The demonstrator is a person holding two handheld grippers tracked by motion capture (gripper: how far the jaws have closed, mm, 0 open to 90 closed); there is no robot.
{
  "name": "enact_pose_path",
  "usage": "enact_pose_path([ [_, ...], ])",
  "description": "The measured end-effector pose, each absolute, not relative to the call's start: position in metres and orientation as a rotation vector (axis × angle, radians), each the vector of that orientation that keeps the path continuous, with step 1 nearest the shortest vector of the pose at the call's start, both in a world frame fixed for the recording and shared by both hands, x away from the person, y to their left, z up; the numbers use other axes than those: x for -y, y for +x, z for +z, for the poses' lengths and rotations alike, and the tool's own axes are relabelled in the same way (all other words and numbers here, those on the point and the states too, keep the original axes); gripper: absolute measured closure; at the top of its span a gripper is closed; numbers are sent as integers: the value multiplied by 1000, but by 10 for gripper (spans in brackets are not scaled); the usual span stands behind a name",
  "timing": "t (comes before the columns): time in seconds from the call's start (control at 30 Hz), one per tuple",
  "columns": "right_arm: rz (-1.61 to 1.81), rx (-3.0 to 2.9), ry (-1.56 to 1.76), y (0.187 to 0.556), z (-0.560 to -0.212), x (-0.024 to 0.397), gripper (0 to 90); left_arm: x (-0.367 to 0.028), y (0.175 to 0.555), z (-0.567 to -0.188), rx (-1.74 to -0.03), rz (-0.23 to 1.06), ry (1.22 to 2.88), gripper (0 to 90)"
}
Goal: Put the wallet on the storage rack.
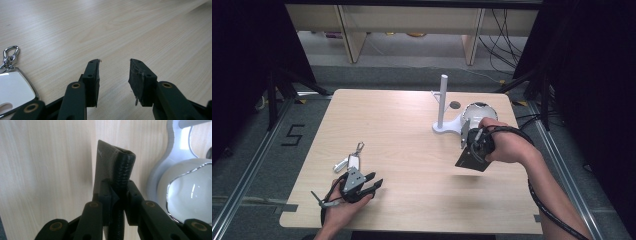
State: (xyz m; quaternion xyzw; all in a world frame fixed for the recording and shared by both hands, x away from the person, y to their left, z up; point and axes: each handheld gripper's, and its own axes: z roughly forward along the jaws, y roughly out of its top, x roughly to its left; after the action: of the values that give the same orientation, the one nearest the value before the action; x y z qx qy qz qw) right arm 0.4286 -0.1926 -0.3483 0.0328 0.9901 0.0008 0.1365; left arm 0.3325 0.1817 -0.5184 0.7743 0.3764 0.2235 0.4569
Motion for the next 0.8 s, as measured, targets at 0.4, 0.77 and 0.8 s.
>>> enact_pose_path([
  [0.4, -10, -2838, 140, 443, -338, 208, 791, -181, 333, -521, -906, 608, 1872, 559],
  [0.77, -28, -2827, 228, 450, -329, 219, 791, -181, 332, -522, -902, 624, 1875, 547],
  [0.8, -24, -2826, 223, 451, -329, 219, 791, -181, 332, -522, -906, 623, 1882, 545],
])
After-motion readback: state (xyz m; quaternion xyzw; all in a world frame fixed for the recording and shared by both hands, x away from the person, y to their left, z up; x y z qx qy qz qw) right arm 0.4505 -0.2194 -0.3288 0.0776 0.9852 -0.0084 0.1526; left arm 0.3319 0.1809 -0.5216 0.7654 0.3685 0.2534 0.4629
